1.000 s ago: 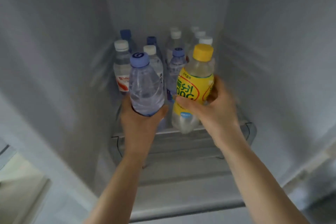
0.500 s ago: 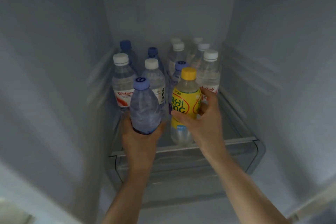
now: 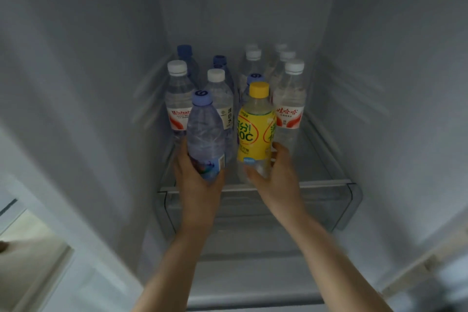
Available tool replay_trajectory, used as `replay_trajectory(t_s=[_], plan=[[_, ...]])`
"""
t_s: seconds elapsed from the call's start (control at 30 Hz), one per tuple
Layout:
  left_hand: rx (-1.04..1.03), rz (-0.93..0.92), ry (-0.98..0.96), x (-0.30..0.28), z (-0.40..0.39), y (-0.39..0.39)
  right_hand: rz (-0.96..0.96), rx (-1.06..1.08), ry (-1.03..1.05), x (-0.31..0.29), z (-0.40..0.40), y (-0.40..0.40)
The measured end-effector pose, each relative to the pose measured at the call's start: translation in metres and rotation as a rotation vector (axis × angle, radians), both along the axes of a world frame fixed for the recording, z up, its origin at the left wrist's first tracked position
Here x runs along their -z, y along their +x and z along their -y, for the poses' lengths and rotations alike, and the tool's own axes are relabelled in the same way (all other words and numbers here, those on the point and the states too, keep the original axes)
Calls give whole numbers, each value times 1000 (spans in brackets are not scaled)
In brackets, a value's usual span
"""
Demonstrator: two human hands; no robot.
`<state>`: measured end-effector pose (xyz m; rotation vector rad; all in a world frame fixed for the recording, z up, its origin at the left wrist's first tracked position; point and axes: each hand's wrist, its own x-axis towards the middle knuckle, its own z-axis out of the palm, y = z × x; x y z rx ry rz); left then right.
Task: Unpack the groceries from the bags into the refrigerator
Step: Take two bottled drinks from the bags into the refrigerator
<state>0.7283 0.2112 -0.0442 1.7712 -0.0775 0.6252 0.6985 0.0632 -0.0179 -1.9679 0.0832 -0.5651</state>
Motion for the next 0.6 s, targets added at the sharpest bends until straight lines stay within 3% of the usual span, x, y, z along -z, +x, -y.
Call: replay_trajectory(t_s=[0.17, 0.27, 0.6], plan=[[31, -160, 132, 2, -3, -41, -18, 19, -110, 12, -8, -26], [9, -204, 60, 1, -2, -82, 40, 3, -122, 18, -10, -50], [-55, -194, 89, 30, 2, -223, 59, -76, -92, 61, -28, -173]])
